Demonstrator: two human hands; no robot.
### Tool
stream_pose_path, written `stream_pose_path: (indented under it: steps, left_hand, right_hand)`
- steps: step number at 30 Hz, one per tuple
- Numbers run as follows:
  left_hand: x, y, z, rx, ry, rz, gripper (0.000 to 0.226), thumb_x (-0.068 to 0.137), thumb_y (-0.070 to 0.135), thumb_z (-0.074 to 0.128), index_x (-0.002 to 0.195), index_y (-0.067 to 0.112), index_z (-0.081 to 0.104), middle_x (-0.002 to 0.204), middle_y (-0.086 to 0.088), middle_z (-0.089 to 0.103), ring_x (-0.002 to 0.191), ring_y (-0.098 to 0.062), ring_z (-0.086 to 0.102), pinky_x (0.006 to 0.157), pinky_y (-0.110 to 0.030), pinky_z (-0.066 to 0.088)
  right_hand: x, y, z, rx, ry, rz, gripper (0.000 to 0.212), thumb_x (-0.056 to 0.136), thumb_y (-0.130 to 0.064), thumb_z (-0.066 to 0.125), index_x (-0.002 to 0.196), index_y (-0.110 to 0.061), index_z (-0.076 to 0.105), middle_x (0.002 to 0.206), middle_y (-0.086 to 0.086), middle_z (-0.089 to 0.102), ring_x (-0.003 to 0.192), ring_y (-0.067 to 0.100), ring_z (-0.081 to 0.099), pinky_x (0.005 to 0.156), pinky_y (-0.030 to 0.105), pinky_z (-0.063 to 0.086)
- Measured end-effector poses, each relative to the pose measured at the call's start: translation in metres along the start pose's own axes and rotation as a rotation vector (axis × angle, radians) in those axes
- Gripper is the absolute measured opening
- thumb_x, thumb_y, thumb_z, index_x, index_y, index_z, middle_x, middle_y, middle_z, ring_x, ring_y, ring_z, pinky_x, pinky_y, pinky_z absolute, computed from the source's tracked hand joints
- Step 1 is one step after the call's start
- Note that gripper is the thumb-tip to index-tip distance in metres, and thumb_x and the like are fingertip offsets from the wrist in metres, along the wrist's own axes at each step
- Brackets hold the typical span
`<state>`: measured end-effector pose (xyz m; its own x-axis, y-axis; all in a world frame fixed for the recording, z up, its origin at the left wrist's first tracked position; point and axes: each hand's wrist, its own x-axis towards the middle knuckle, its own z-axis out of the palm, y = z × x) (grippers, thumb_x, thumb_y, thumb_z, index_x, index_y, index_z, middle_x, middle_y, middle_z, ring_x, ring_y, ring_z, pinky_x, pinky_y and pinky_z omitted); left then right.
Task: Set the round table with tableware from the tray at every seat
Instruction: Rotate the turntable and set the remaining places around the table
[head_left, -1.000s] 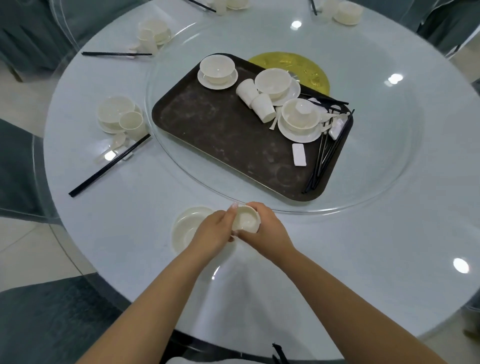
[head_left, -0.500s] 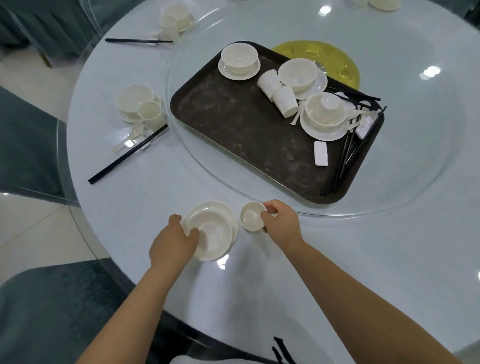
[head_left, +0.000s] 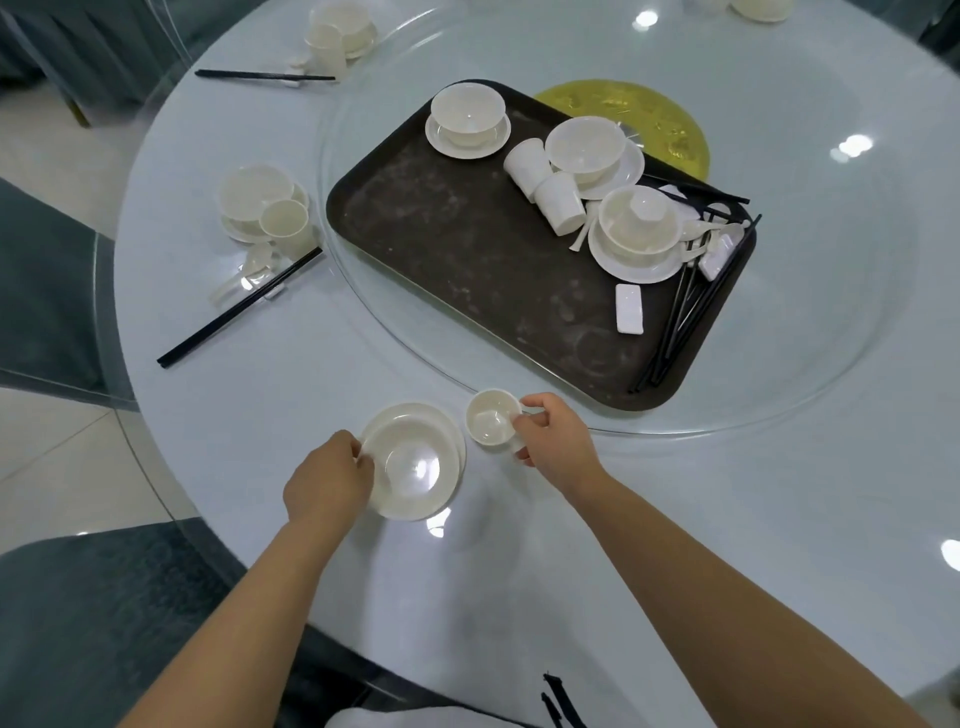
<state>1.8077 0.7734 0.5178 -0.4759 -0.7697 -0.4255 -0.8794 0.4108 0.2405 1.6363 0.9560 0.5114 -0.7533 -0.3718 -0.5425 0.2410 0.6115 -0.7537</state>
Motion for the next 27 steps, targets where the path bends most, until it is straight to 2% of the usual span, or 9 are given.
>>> stream_pose_path:
  steps: [4, 9, 13, 15, 19, 23, 27]
  left_hand:
    - [0.010, 0.001, -0.002, -0.004, 0.026, -0.009, 0.012, 0.095, 0.030, 0.048, 0.092, 0.019, 0.054, 0.083, 0.002, 0.061, 0.075, -0.022, 0.057, 0.056, -0.028, 0.036]
    - [0.021, -0.001, -0.001, -0.087, -0.007, -0.028, 0.015, 0.096, 0.030, 0.049, 0.090, 0.018, 0.056, 0.084, 0.002, 0.059, 0.081, -0.024, 0.057, 0.064, -0.030, 0.040]
    - [0.029, -0.002, -0.003, -0.181, -0.078, -0.003, 0.026, 0.096, 0.026, 0.053, 0.080, 0.006, 0.060, 0.072, -0.006, 0.058, 0.068, -0.024, 0.052, 0.061, -0.031, 0.037]
    - [0.032, -0.005, -0.004, -0.244, -0.078, -0.020, 0.029, 0.095, 0.024, 0.055, 0.072, 0.008, 0.056, 0.066, -0.009, 0.053, 0.061, -0.024, 0.046, 0.058, -0.031, 0.034]
    - [0.035, -0.008, -0.005, -0.230, -0.042, -0.040, 0.030, 0.096, 0.028, 0.054, 0.080, 0.004, 0.062, 0.070, -0.004, 0.059, 0.067, -0.024, 0.054, 0.058, -0.031, 0.038]
    - [0.037, -0.007, -0.001, -0.173, -0.058, -0.045, 0.028, 0.097, 0.027, 0.052, 0.079, 0.007, 0.058, 0.074, -0.005, 0.056, 0.069, -0.024, 0.050, 0.063, -0.031, 0.038]
    - [0.036, -0.006, -0.001, -0.131, -0.073, -0.044, 0.028, 0.096, 0.028, 0.051, 0.078, 0.008, 0.057, 0.073, -0.004, 0.054, 0.067, -0.023, 0.048, 0.059, -0.030, 0.036]
  right_hand:
    - [-0.002, 0.003, -0.004, 0.002, -0.042, 0.005, 0.026, 0.093, -0.029, 0.057, 0.118, -0.024, 0.054, 0.092, -0.006, 0.063, 0.070, 0.016, 0.069, 0.066, 0.025, 0.056]
    - [-0.003, 0.004, -0.003, -0.039, -0.067, 0.014, 0.024, 0.094, -0.032, 0.056, 0.117, -0.025, 0.053, 0.095, -0.006, 0.062, 0.070, 0.014, 0.069, 0.070, 0.026, 0.057]
    - [-0.002, 0.003, -0.002, -0.068, -0.085, 0.019, 0.017, 0.095, -0.034, 0.056, 0.111, -0.028, 0.052, 0.099, -0.007, 0.061, 0.071, 0.013, 0.069, 0.063, 0.020, 0.053]
    - [-0.003, 0.002, -0.001, -0.072, -0.087, 0.026, 0.018, 0.095, -0.033, 0.056, 0.112, -0.027, 0.052, 0.102, -0.006, 0.061, 0.072, 0.013, 0.068, 0.062, 0.020, 0.053]
    - [-0.005, 0.001, -0.001, -0.082, -0.086, 0.030, 0.026, 0.096, -0.032, 0.055, 0.121, -0.022, 0.053, 0.109, -0.001, 0.062, 0.078, 0.014, 0.068, 0.059, 0.017, 0.049]
    - [-0.005, 0.001, -0.003, -0.076, -0.080, 0.030, 0.025, 0.096, -0.031, 0.055, 0.119, -0.021, 0.054, 0.108, -0.001, 0.063, 0.076, 0.014, 0.069, 0.061, 0.019, 0.051]
    - [-0.003, 0.003, -0.005, -0.064, -0.072, 0.034, 0.024, 0.095, -0.030, 0.055, 0.117, -0.022, 0.056, 0.101, -0.003, 0.064, 0.070, 0.014, 0.070, 0.072, 0.028, 0.057]
